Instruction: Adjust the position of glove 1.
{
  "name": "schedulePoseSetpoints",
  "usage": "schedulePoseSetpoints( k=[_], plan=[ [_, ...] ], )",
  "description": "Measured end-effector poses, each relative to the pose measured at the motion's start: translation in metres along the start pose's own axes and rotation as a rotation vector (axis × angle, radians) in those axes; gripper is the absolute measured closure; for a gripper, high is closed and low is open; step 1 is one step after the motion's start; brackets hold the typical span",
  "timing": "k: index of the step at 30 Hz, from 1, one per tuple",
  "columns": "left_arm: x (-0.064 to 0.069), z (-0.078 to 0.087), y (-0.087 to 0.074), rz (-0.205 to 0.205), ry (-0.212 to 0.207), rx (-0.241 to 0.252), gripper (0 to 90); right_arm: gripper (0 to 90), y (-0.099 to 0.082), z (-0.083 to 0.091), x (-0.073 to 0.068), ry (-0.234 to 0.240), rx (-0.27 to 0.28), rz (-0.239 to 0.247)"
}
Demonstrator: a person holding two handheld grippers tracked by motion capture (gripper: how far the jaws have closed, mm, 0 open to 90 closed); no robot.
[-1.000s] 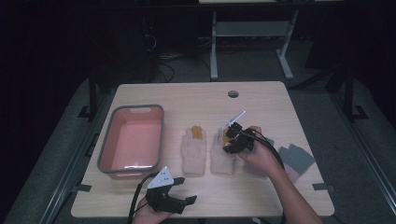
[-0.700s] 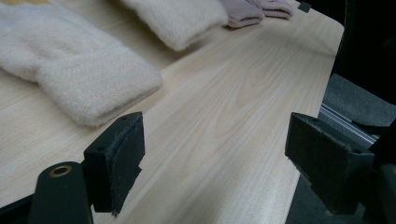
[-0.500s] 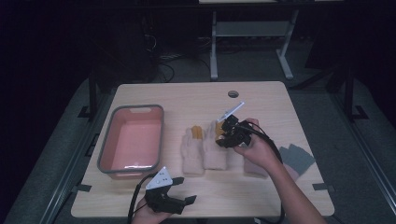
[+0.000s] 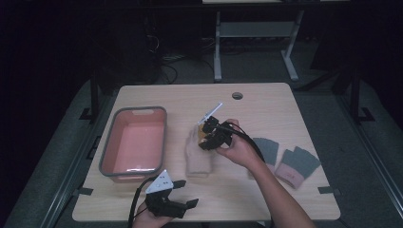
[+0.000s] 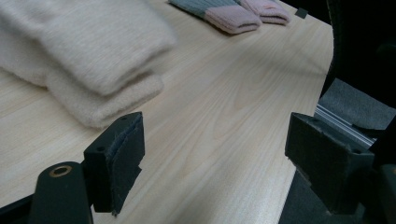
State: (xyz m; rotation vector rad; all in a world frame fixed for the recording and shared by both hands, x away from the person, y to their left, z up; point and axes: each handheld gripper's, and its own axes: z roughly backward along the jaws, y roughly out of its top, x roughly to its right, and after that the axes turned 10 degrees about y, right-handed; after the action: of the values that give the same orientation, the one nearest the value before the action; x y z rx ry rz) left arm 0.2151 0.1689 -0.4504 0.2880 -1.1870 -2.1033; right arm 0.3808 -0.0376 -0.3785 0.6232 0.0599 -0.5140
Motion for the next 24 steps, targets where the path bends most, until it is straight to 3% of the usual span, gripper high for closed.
schedulePoseSetpoints(
  k=[12,15,18,24],
  plan=[
    [-0.001,0.001,0.0,0.003,0.0,0.007,20.0,63.1,-0.002,-0.027,0.009,0.03,-0.035,-0.04],
    [-0.001,0.001,0.0,0.004,0.0,0.006,20.0,58.0,-0.003,-0.029,0.01,0.032,-0.046,-0.044],
    [-0.001,0.0,0.0,0.006,-0.001,0.005,20.0,48.5,0.003,-0.028,0.008,0.023,-0.016,-0.035],
    [0.0,0.001,0.0,0.006,-0.001,0.008,20.0,41.6,0.012,-0.039,0.004,0.0,-0.008,-0.022]
  ],
)
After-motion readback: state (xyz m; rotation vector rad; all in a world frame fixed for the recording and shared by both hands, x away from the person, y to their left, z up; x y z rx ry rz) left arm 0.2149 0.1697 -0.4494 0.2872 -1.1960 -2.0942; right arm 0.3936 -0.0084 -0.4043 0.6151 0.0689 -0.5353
